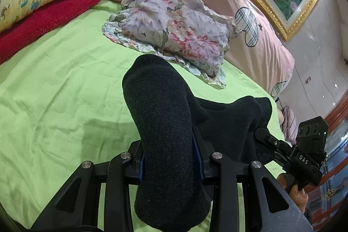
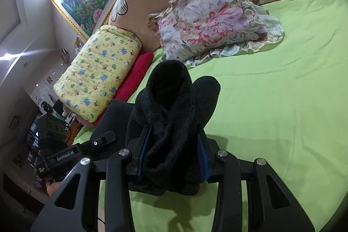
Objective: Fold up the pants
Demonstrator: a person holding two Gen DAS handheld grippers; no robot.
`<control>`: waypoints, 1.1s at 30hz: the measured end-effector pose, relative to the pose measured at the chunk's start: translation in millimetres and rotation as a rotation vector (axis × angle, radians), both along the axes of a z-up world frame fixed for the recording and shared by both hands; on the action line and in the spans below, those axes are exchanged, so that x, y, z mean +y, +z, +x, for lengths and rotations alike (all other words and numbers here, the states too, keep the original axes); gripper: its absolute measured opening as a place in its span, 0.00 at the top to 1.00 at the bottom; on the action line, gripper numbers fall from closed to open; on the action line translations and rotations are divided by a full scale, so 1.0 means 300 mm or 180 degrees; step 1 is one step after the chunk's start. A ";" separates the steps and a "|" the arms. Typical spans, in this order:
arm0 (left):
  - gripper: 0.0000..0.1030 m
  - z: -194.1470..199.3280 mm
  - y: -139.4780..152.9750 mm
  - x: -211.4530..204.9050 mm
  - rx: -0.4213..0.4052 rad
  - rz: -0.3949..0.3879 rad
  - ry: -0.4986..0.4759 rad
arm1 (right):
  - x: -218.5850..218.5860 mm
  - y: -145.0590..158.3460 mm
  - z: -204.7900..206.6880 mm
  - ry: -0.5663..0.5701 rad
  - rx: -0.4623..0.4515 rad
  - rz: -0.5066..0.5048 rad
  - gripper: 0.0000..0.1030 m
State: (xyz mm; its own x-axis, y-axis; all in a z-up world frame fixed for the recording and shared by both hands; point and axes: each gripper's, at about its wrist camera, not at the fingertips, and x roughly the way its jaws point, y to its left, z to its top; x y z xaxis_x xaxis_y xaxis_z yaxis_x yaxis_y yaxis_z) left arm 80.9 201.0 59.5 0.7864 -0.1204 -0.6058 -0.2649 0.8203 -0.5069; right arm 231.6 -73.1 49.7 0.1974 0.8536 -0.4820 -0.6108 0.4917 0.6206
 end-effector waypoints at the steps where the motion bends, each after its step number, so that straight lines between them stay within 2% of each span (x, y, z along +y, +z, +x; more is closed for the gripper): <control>1: 0.66 0.017 -0.005 0.008 0.0013 -0.0021 0.0002 | 0.006 -0.005 0.012 -0.0003 0.0005 -0.0010 0.60; 15: 0.66 0.178 -0.057 0.054 0.0128 -0.0018 0.0033 | 0.070 -0.063 0.153 -0.0028 0.0118 -0.0078 0.60; 26: 0.66 0.195 -0.128 0.104 0.0213 -0.0054 0.0120 | 0.106 -0.128 0.222 -0.0012 0.0163 -0.0115 0.59; 30: 0.62 0.201 -0.175 0.122 0.0282 -0.0109 0.0163 | 0.104 -0.153 0.245 -0.0103 -0.0005 -0.0310 0.51; 33: 0.57 0.203 -0.208 0.122 0.0305 -0.0106 0.0182 | 0.094 -0.184 0.267 -0.0198 -0.0204 -0.0464 0.51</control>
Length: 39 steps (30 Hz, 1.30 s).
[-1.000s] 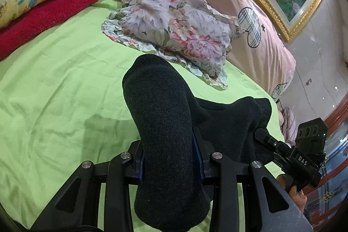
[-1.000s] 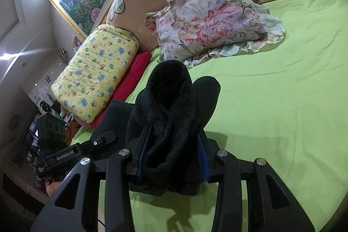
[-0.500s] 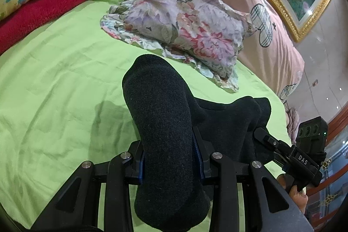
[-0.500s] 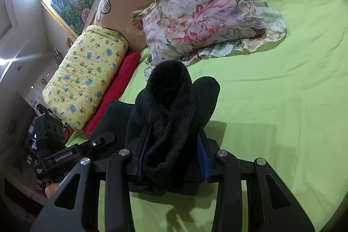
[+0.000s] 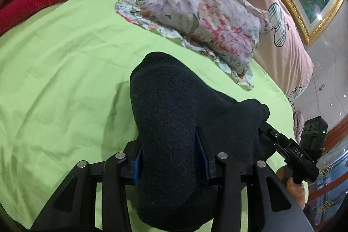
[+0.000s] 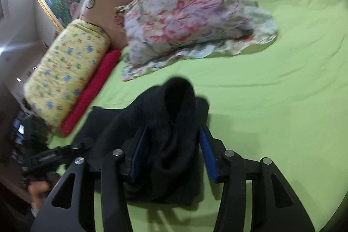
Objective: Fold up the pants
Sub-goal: 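Release the folded pants and pull both grippers back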
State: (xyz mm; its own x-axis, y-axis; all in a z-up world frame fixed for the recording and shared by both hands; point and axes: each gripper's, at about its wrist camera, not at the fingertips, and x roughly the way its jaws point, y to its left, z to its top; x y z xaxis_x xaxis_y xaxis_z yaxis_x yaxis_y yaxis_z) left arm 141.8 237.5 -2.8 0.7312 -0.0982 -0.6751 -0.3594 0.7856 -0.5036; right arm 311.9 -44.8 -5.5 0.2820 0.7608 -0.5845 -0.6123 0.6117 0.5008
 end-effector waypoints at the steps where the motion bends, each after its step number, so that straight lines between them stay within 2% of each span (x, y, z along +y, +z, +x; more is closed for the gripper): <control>1: 0.54 0.001 -0.009 -0.001 0.0008 0.0012 0.0010 | -0.003 -0.015 0.011 0.0000 -0.0019 -0.0024 0.50; 3: 0.50 0.001 -0.027 0.001 0.0014 0.0013 0.0029 | -0.009 -0.039 0.029 -0.0017 -0.0009 -0.0035 0.44; 5: 0.43 -0.001 -0.039 0.001 0.0009 0.0042 0.0046 | -0.014 -0.054 0.036 -0.0026 -0.0017 -0.0061 0.44; 7: 0.41 -0.004 -0.047 0.003 0.0018 0.0050 0.0068 | -0.018 -0.061 0.040 -0.0049 -0.0002 -0.0057 0.43; 26: 0.27 -0.158 0.037 -0.097 0.0043 0.0420 0.0097 | -0.103 0.017 -0.083 -0.0115 -0.0228 -0.0157 0.42; 31: 0.23 -0.202 0.062 -0.158 0.0044 0.0589 0.0026 | -0.113 0.067 -0.157 -0.0031 -0.0370 -0.0109 0.41; 39: 0.22 -0.252 0.085 -0.217 0.0061 0.0776 -0.0039 | -0.085 0.115 -0.301 0.0278 -0.0790 -0.0208 0.30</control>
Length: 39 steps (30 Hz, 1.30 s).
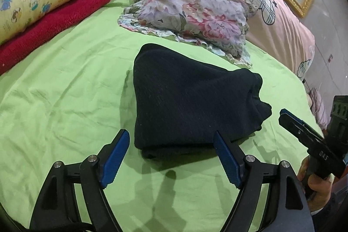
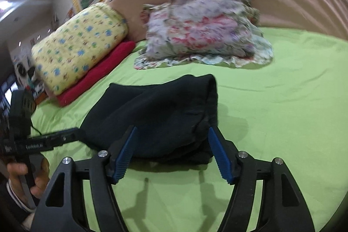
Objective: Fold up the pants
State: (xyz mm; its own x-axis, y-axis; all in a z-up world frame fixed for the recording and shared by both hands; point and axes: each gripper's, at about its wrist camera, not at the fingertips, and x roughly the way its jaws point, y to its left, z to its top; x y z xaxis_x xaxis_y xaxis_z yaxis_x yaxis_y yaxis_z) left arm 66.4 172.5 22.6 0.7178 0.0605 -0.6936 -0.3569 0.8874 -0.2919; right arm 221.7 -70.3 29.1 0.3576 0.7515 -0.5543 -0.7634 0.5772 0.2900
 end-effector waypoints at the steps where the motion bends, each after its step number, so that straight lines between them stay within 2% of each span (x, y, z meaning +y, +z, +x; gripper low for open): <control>1: 0.22 -0.007 0.003 -0.009 -0.0002 0.0034 -0.0004 | 0.002 0.001 -0.015 0.0037 -0.0023 -0.0003 0.29; 12: 0.19 -0.037 -0.026 -0.123 0.0073 0.0476 -0.0179 | 0.000 -0.062 -0.086 0.0152 -0.0121 -0.0084 0.25; 21: 0.17 -0.020 -0.059 -0.177 0.0201 0.0773 -0.0172 | -0.011 -0.112 -0.076 -0.0014 -0.0059 -0.0104 0.24; 32: 0.16 -0.013 -0.073 -0.189 0.0236 0.0824 -0.0158 | 0.021 -0.112 -0.128 0.0048 -0.0311 -0.0275 0.22; 39: 0.15 -0.014 -0.073 -0.191 0.0231 0.0836 -0.0143 | 0.028 -0.116 -0.131 0.0068 -0.0325 -0.0296 0.22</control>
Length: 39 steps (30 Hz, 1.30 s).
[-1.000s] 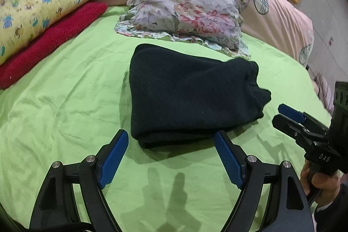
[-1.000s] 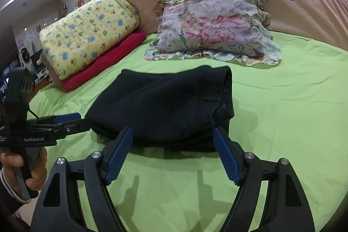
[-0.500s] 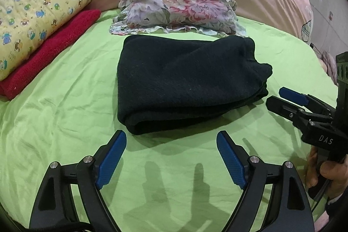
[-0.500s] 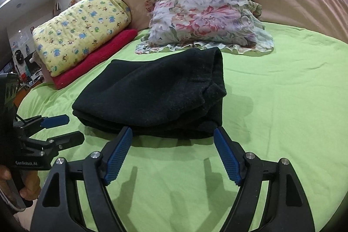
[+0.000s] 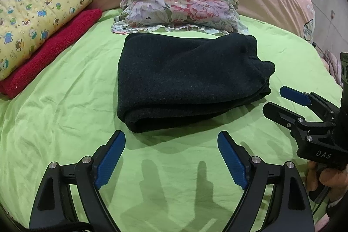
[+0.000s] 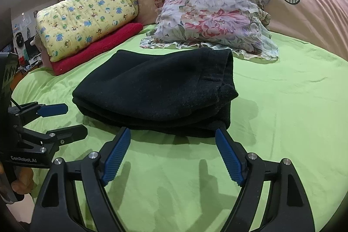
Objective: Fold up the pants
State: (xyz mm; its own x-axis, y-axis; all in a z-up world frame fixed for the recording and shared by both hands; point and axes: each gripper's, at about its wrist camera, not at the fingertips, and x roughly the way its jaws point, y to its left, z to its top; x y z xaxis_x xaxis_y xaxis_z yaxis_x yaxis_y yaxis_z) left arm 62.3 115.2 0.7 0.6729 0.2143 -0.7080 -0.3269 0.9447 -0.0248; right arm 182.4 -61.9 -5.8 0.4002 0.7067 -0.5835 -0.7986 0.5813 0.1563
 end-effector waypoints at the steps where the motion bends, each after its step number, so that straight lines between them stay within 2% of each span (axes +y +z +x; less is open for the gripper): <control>1: 0.15 0.000 0.000 0.000 0.0003 0.0000 0.0002 | 0.000 0.000 0.000 -0.0002 0.0003 0.0010 0.22; 28: 0.15 0.030 -0.001 0.005 0.0008 0.0015 -0.0008 | -0.004 -0.005 0.005 -0.0037 0.0036 0.0026 0.21; 33: 0.15 0.046 0.028 0.025 -0.0024 0.0014 0.0039 | -0.013 0.017 0.019 0.0044 0.0160 0.0252 0.21; 39: 0.15 0.058 0.047 0.034 -0.0051 0.0036 0.0060 | 0.015 0.021 0.031 0.0021 0.0225 0.0267 0.21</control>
State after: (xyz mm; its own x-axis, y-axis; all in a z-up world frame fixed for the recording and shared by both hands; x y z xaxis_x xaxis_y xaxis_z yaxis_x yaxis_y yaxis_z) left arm 79.8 125.4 14.8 0.6800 0.2349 -0.6946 -0.3442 0.9387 -0.0196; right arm 191.6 -57.4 0.4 0.3554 0.7566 -0.5489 -0.7875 0.5587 0.2602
